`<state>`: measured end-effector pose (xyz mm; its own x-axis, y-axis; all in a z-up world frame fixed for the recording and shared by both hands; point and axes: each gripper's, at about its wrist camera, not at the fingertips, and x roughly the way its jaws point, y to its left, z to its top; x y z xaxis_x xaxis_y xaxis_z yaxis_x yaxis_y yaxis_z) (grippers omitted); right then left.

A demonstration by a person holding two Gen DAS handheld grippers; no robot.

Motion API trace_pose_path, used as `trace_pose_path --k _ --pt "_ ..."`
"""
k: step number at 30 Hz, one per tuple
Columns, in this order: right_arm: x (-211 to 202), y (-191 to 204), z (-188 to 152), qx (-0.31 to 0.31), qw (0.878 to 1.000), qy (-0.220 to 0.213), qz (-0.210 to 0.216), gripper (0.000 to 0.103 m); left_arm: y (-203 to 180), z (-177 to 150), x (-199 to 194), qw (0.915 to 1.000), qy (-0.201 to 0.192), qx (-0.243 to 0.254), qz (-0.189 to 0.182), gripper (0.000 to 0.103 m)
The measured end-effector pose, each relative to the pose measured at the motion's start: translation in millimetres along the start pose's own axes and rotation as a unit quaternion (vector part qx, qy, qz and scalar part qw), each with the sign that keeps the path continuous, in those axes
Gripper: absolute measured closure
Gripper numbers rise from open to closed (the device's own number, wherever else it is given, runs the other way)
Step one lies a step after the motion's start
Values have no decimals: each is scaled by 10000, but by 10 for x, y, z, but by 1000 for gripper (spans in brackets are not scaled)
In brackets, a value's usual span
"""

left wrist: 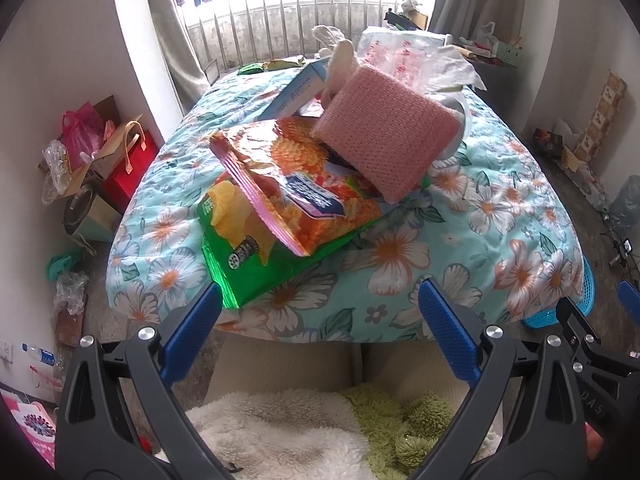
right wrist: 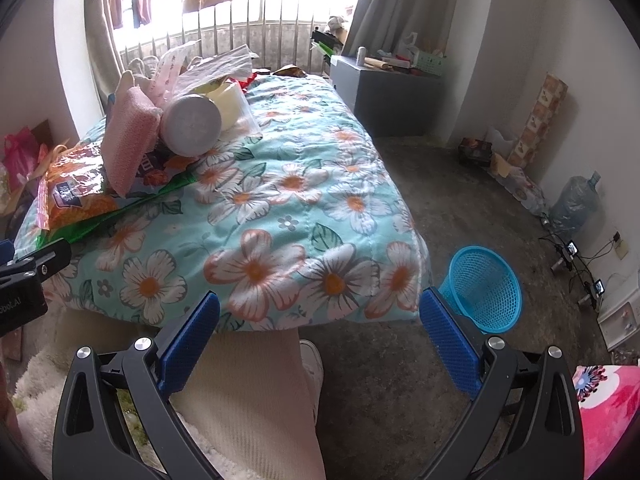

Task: Collect trash
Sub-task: 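Reach the right tool to the pink mesh sponge and close on it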

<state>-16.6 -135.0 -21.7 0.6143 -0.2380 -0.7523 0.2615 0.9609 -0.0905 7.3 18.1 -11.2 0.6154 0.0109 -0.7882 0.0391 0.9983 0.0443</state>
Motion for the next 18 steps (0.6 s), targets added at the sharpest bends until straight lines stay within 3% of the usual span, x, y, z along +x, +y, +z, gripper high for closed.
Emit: trace_pose_path --k 18 --pt "243 604 421 -650 9971 9 396 6 709 375 132 9956 -163 -839 374 9"
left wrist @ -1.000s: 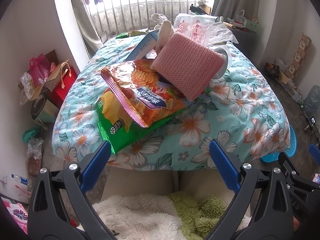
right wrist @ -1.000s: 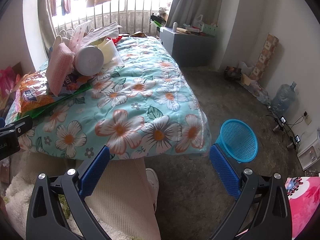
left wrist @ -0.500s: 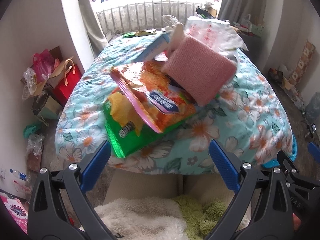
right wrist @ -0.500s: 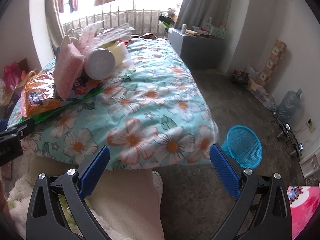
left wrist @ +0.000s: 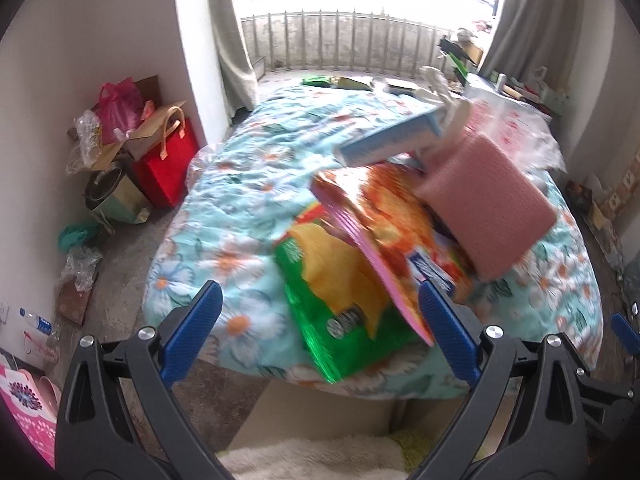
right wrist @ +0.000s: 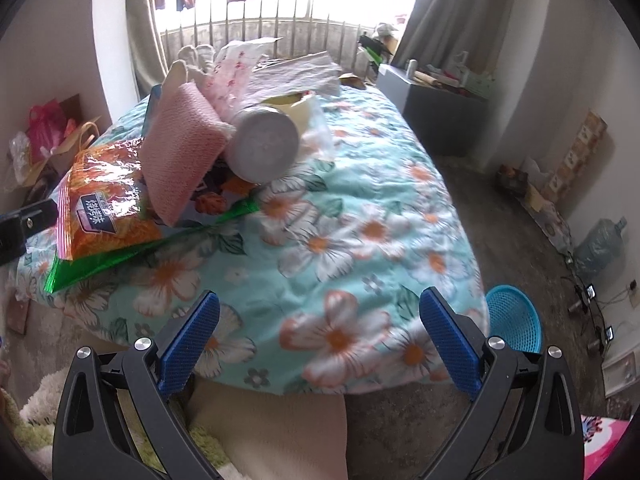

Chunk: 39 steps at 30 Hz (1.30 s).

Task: Collect trash
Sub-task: 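Reach the right tool to the pink mesh sponge and close on it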

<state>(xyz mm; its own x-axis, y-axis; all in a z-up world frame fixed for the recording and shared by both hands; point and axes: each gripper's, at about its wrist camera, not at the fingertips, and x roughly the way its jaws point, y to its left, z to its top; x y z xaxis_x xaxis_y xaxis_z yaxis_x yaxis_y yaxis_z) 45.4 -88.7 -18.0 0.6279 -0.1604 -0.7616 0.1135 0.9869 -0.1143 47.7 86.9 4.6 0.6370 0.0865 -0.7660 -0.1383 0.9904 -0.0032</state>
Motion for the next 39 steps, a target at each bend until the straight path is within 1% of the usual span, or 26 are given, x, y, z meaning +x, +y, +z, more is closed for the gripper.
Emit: trace_pose_path --k 3,6,8,11,13,15,18,22,25,27,28,33,35,36,38,39 --pt "82 56 56 -37 10000 54 13 6 97 74 82 10000 -3 -79 53 9" --pt "156 96 110 -49 9999 87 16 6 196 149 147 9999 -42 -160 28 9" --pt "172 103 137 -18 10000 46 46 6 285 203 185 9997 -139 -208 -61 9" --pt "187 80 176 121 9996 -110 219 6 402 234 227 9990 -340 -229 -153 9" --pt "191 53 185 226 9989 -254 332 6 489 238 259 9982 -467 -192 -311 9" --pt "196 18 177 372 9972 -450 464 6 575 233 308 9967 -540 -160 -578 9" --pt "219 -43 181 612 9936 -562 760 6 676 217 374 9930 -628 -254 -964 9" --pt "221 -91 221 861 9910 -640 795 6 668 236 437 9890 -504 -312 -1352 9" --pt "192 -127 292 1022 9886 -724 835 6 628 282 458 9830 -482 -317 -1745 9" --pt "179 -149 344 1105 9864 -772 936 6 609 317 455 9814 -546 -288 -1816 9" --pt "161 -150 375 1118 9846 -822 1058 7 595 347 460 9807 -590 -236 -1848 9" --pt "90 -35 476 904 9771 -1032 1625 19 543 426 451 9756 -697 -80 -2080 9" --pt "137 43 507 819 9748 -958 1839 27 517 439 456 9730 -707 -46 -2197 9" --pt "161 69 515 804 9742 -922 1898 29 496 440 460 9711 -696 -34 -2284 9" --pt "250 108 542 834 9726 -806 2013 36 492 406 451 9680 -652 -48 -2421 9" --pt "273 114 551 869 9716 -773 2059 38 478 391 452 9661 -621 -46 -2505 9"
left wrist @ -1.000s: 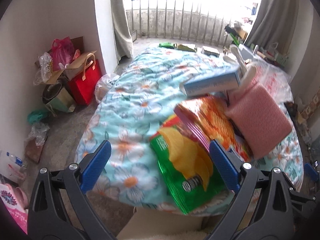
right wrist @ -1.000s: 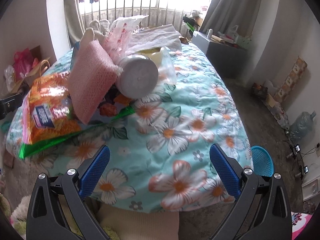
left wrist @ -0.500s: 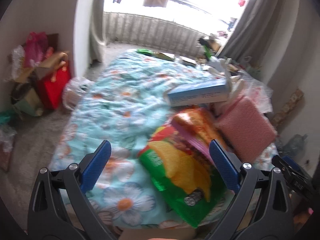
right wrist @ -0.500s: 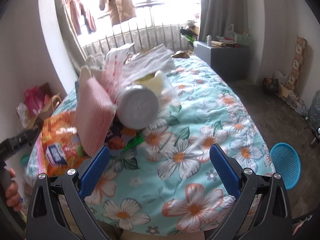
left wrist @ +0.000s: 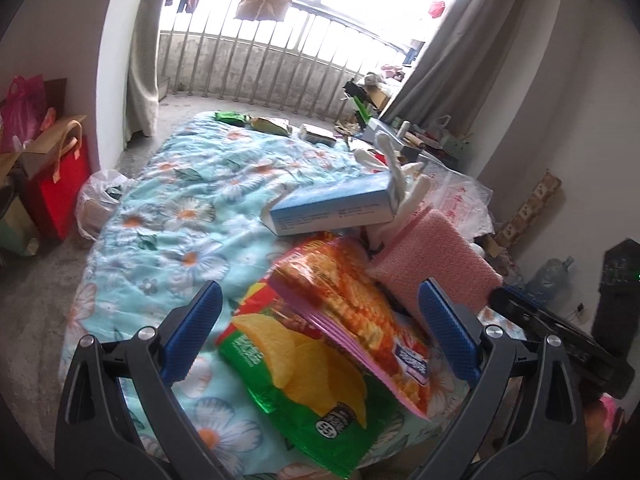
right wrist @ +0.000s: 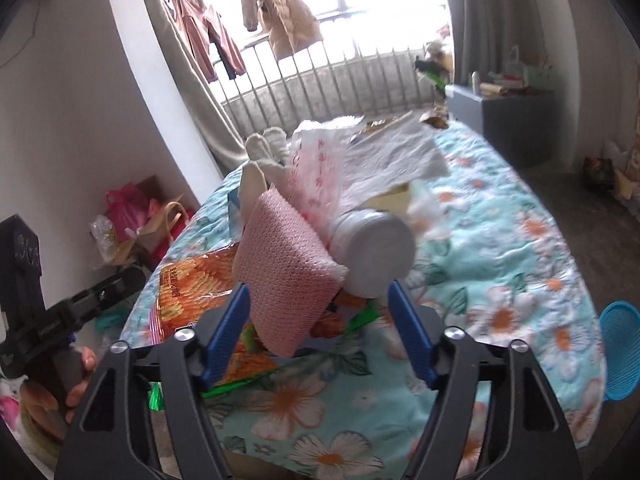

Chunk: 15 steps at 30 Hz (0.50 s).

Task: Collect trash
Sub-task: 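Reach the right tool to the pink mesh sponge and close on it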

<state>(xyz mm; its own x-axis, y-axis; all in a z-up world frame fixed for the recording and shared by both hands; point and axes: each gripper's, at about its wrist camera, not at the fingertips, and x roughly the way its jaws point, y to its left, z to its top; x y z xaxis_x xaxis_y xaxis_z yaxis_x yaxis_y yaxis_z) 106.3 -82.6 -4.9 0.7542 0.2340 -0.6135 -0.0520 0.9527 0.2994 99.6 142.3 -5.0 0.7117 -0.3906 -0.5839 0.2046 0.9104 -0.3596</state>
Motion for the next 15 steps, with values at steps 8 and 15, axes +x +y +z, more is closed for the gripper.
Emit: trace_pose_path --k 8,15 --pt "149 -36 3 217 9987 97 442 58 -44 -135 127 9978 470 -191 -437 37" --pt "45 -31 19 243 9985 -15 487 58 69 -148 219 9953 648 -554 -465 47"
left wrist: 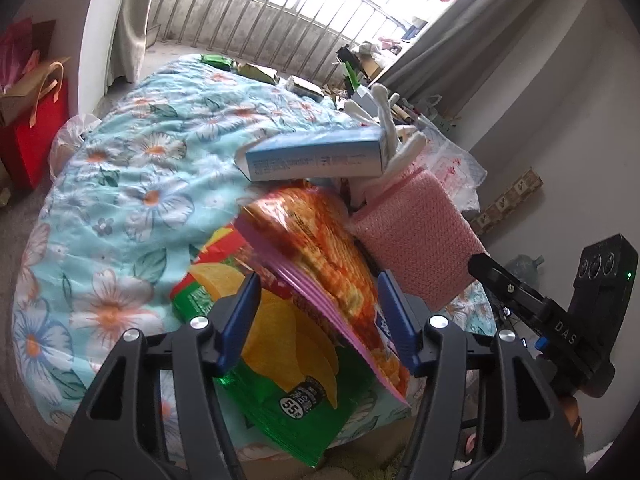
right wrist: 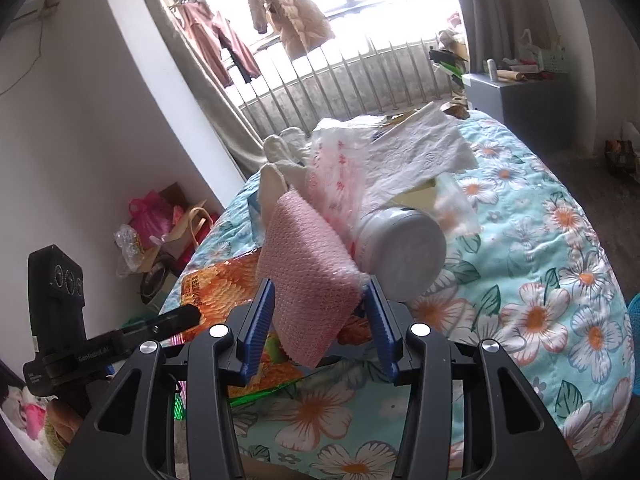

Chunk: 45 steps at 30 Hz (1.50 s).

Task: Collect trash
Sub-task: 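Reach the right tool to the pink mesh sponge and close on it, then lift the pink sponge with the right tool while the left tool grasps a clear plastic packet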

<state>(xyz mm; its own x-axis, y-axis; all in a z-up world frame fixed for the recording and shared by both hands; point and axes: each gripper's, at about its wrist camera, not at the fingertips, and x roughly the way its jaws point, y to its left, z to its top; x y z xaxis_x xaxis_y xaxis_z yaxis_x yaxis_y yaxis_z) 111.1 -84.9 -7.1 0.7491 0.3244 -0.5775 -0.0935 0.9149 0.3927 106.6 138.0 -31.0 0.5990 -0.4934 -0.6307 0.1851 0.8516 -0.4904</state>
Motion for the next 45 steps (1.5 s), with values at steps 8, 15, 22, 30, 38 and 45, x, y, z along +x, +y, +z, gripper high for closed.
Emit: trace_pose_path --k 8,15,22,30,38,45 --pt "75 -128 -25 221 9996 127 134 58 -105 416 -189 9980 -486 401 38 50" --pt "150 -127 -12 119 9992 86 361 65 -547 793 20 9933 -378 1075 -171 56" --pt "198 -190 17 114 9984 15 554 69 -772 903 580 9887 191 1485 102 58" --pt "279 -269 28 251 9971 7 714 69 -861 922 793 9841 339 1716 319 66" --pt "194 -286 16 265 9963 -59 816 73 -857 914 774 9851 309 1679 207 97" --pt "40 -307 -32 255 9959 -139 855 74 -957 866 595 9824 108 1863 74 101"
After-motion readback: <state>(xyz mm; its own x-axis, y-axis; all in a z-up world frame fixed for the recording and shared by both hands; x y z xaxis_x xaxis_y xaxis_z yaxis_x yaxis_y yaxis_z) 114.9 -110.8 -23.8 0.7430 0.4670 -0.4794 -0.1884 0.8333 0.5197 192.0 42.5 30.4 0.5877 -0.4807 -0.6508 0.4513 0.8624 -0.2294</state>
